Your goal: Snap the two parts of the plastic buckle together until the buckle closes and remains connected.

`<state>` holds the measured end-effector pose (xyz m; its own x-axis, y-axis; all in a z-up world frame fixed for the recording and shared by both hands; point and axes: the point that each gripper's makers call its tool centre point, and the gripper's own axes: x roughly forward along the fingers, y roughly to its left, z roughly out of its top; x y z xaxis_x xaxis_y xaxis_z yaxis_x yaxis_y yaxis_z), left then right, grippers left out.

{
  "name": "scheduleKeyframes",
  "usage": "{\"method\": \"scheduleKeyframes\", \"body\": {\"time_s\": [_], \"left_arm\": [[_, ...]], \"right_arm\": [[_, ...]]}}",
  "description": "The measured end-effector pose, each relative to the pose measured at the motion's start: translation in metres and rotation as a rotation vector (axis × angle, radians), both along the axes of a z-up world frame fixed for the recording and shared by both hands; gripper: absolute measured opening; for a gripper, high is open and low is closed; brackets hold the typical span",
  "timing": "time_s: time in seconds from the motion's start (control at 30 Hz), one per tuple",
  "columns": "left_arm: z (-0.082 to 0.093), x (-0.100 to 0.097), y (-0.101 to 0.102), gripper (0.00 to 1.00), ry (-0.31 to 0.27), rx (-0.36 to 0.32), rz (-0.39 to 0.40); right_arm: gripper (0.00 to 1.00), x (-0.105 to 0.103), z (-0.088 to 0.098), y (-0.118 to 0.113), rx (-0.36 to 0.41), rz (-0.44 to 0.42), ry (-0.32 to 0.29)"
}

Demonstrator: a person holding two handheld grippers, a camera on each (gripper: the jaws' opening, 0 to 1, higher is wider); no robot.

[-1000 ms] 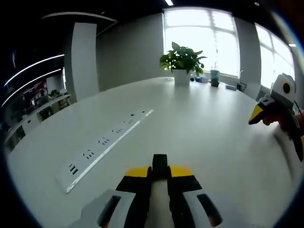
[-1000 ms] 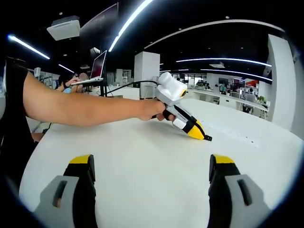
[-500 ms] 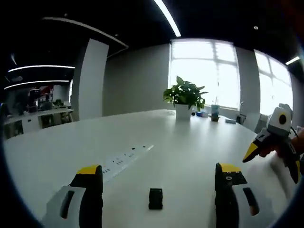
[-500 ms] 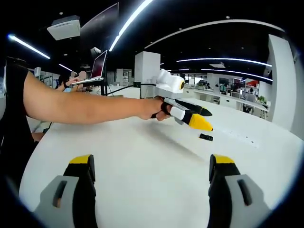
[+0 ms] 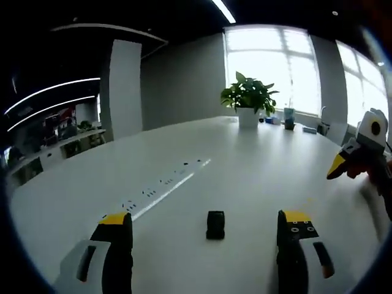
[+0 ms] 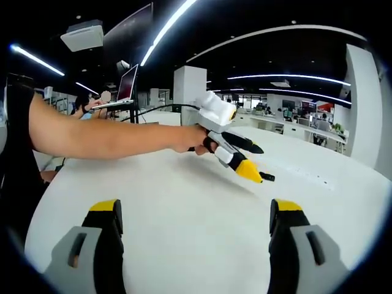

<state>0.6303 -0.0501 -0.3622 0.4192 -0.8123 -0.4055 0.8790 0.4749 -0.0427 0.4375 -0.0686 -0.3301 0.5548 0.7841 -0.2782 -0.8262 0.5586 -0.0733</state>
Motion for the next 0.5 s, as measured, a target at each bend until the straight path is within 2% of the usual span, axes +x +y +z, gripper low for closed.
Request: {"method": "scheduleKeyframes", "body": {"time_s": [0.07, 0.2, 0.33, 0.4, 0.5], "left_arm": [[0.003, -0.003, 0.000, 1.00, 0.021, -0.024, 0.000], [0.008, -0.003, -0.001, 1.00, 0.022, -0.034, 0.004], [0.007, -0.003, 0.000, 1.00, 0.019, -0.012, 0.009], [0.005, -0.003, 0.002, 1.00, 0.035, -0.008, 0.015], [0.004, -0.012, 0.004, 1.00, 0.036, -0.012, 0.015]], "right_arm": [[1.00, 0.000, -0.001, -0.001, -0.003, -0.001, 0.000], [1.00, 0.001, 0.000, -0.001, -0.003, -0.004, -0.003], [1.00, 0.001, -0.001, -0.002, -0.003, -0.005, -0.002], [1.00, 0.001, -0.001, -0.002, -0.005, -0.006, -0.001], [1.00, 0.001, -0.002, -0.002, -0.006, -0.007, 0.000]]}}
